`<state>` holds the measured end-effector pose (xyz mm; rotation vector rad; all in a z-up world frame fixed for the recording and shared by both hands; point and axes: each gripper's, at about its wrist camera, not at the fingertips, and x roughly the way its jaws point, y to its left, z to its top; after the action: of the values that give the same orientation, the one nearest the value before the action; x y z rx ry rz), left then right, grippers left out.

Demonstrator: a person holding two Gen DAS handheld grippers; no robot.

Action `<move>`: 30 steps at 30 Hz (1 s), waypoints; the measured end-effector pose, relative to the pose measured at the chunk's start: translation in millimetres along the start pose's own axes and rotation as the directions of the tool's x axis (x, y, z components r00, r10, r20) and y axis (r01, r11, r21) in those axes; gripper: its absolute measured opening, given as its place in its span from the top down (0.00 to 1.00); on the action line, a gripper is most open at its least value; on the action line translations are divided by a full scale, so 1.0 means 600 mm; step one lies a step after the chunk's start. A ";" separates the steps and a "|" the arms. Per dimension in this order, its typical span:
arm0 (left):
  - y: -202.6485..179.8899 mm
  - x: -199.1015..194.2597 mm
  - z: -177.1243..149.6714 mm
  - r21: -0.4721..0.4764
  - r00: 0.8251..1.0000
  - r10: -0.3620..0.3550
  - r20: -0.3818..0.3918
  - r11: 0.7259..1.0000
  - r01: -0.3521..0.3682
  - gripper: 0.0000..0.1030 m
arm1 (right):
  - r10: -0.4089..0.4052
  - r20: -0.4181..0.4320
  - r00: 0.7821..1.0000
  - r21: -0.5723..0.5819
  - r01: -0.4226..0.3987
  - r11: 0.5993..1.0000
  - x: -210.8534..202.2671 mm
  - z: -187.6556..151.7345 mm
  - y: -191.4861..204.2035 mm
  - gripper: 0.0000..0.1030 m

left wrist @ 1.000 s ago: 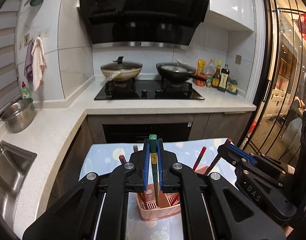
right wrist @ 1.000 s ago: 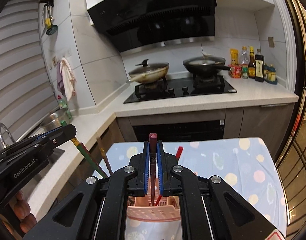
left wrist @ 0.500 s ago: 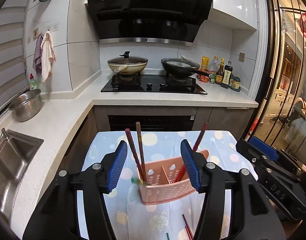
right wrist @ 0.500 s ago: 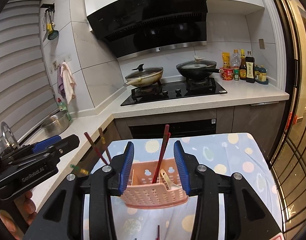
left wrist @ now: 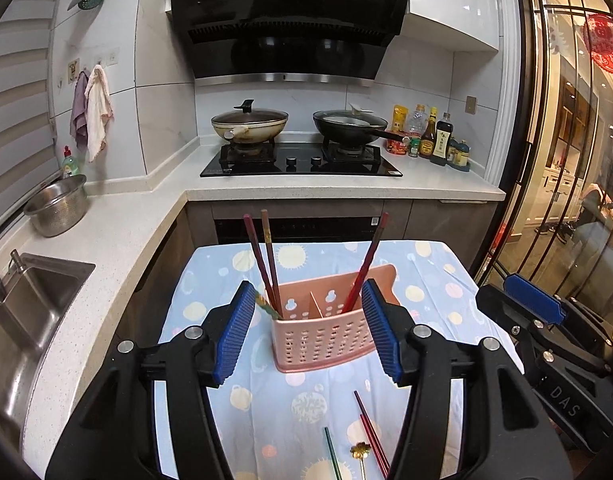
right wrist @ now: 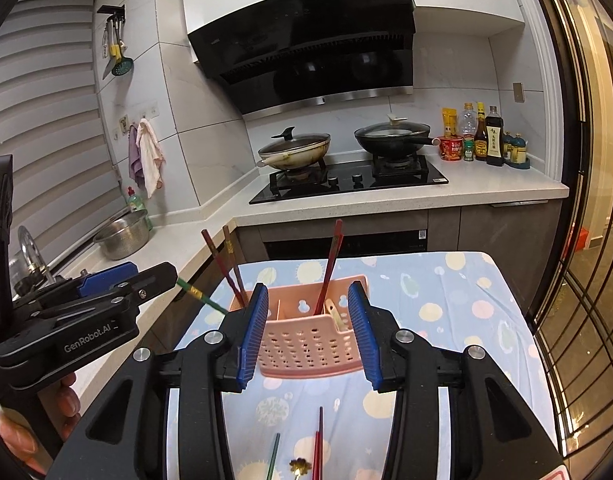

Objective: Organize utensils
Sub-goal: 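Move both open tools back down toward the remaining utensils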

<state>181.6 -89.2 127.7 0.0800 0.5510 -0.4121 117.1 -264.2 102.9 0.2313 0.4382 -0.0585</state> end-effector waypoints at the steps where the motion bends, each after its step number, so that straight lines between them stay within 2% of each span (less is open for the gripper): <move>1: 0.000 -0.003 -0.002 -0.002 1.000 -0.001 -0.002 1.000 0.001 0.49 | 0.001 -0.003 1.000 0.001 -0.001 1.000 -0.005 -0.004 0.001 0.60; 9: -0.003 -0.028 -0.052 -0.002 0.999 -0.008 -0.036 1.000 0.008 0.49 | -0.005 -0.036 0.999 0.006 0.005 1.000 -0.040 -0.049 0.001 0.60; 18: -0.002 -0.034 -0.154 -0.017 0.990 -0.026 -0.140 1.000 0.024 0.48 | -0.038 -0.135 0.990 0.019 0.041 0.999 -0.071 -0.156 -0.014 0.60; 24: -0.013 -0.035 -0.244 -0.013 0.971 -0.038 -0.235 0.999 0.035 0.48 | -0.061 -0.220 0.974 0.036 0.071 0.997 -0.088 -0.237 -0.026 0.60; 30: -0.027 -0.034 -0.334 0.005 0.941 -0.040 -0.335 0.999 0.044 0.48 | -0.061 -0.294 0.954 0.061 0.083 0.995 -0.102 -0.306 -0.039 0.60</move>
<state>60.8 -60.3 -31.6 0.1526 0.8877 -0.4465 -16.8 -243.4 -37.3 0.2968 0.7408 -0.1125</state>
